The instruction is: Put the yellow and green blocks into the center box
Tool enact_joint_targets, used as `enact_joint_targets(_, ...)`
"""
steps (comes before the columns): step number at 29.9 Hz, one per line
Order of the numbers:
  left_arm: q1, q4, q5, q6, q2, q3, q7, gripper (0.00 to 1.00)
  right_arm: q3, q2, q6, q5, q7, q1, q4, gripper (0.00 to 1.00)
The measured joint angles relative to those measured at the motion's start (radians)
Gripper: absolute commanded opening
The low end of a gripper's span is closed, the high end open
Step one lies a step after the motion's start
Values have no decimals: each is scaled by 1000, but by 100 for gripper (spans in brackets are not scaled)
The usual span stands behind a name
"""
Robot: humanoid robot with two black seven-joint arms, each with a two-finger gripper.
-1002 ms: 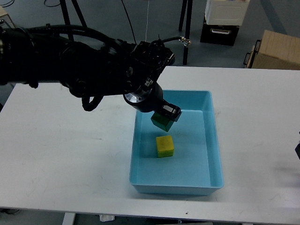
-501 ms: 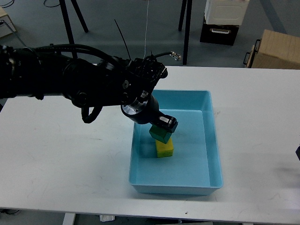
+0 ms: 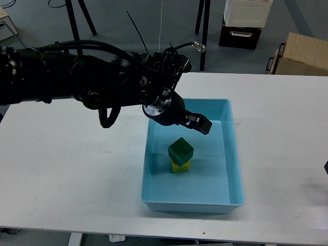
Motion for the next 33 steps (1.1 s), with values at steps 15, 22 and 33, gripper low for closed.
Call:
enact_joint_targets(15,440,150,-64,0,414,-926,-14,92,-40,-8,0,-74,3,134,-47,99)
enact_joint_targets(22,743,173,-85,0,441,-1473,-36,92,-49,7,0,-93,4,194,-54,99)
enact_joint_targets(33,1265,1,-214,0,399,-2087,-8,93,-32,9,0,-94,50,177,34,99)
